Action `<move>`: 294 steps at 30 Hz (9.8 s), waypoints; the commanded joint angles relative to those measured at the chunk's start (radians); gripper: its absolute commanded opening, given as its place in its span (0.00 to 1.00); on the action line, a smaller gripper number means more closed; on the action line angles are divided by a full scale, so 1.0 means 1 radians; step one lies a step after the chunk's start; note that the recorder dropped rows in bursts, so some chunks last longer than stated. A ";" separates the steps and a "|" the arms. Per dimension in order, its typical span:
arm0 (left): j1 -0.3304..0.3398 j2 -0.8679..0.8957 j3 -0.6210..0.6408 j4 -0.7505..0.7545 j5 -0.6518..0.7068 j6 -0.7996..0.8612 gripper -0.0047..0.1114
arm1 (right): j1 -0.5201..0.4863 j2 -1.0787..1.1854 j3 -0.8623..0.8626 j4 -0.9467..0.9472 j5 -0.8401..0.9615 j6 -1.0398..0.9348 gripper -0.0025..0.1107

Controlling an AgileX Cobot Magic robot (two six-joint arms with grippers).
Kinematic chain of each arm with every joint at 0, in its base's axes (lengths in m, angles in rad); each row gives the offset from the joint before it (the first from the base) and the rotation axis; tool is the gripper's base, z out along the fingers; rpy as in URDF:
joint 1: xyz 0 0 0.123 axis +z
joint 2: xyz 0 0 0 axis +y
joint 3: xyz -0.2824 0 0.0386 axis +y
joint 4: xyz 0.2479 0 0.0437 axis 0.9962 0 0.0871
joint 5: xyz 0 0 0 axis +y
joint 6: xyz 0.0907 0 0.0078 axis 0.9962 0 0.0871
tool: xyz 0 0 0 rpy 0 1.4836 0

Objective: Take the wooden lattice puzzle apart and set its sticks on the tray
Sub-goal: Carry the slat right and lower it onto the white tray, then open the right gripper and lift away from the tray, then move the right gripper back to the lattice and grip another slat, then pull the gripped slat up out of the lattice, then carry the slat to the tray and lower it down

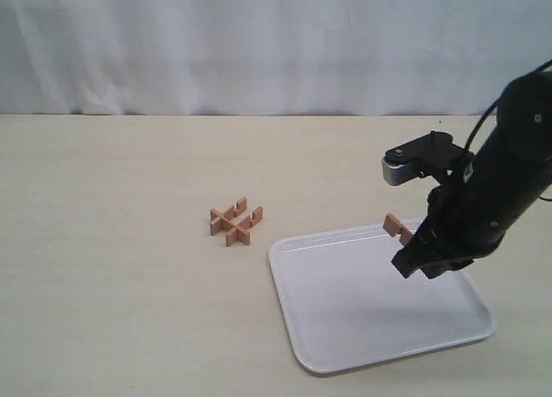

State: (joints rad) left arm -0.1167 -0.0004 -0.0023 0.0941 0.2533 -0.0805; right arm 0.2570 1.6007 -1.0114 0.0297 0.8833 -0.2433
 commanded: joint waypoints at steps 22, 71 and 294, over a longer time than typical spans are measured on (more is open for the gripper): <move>-0.001 0.000 0.002 -0.001 -0.012 -0.003 0.04 | -0.141 0.274 0.083 -0.018 -0.364 0.081 0.06; -0.001 0.000 0.002 -0.001 -0.012 -0.003 0.04 | 0.049 0.085 -0.226 0.322 -0.153 -0.125 0.41; -0.001 0.000 0.002 -0.001 -0.012 -0.003 0.04 | 0.116 0.238 0.139 -0.285 -0.388 0.719 0.33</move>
State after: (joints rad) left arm -0.1167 -0.0004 -0.0023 0.0941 0.2533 -0.0805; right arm 0.3773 1.8388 -0.8727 -0.2391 0.4966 0.4717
